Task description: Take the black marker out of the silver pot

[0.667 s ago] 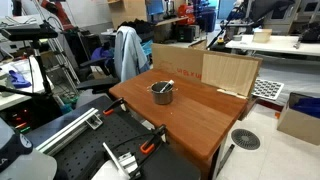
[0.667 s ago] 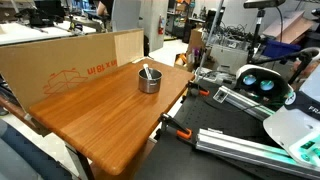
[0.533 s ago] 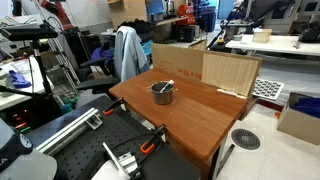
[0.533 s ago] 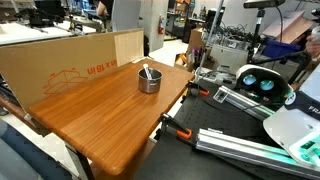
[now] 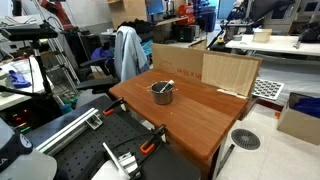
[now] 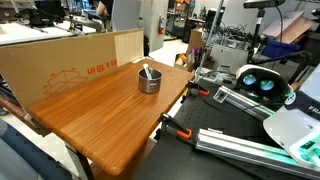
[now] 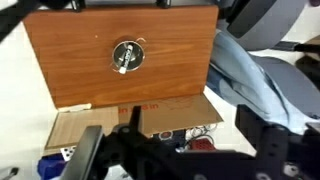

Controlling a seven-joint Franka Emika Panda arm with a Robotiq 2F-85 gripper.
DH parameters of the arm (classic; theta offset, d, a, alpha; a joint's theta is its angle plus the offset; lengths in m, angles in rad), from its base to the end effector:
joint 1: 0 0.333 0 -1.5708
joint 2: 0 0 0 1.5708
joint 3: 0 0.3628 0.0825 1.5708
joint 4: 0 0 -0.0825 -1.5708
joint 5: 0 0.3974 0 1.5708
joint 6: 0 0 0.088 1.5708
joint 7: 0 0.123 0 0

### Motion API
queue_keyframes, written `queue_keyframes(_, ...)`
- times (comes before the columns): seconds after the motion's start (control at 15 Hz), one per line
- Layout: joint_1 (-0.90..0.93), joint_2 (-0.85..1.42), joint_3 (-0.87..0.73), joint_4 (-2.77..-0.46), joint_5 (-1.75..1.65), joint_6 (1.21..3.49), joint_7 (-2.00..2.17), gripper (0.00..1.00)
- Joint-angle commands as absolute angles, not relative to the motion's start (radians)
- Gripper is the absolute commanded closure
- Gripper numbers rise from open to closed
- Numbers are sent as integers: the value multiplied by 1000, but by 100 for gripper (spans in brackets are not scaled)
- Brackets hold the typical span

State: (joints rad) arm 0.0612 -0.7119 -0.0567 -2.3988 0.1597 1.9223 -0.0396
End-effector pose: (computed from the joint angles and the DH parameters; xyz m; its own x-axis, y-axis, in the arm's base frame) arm 0.3442 0.0100 0.5995 0.9723 -0.0065 0.2334 0.0379 -0.9820 -0.1853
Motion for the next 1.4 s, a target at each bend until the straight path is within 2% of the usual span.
queue_keyframes(0.0, 46, -710, -46, -2396, 168, 1919, -47, 0)
queue_keyframes(0.6, 40, -703, -40, -2415, 160, 1930, -42, 0)
queue_keyframes(1.33, -33, -585, -31, -2629, 117, 2071, 2, 0)
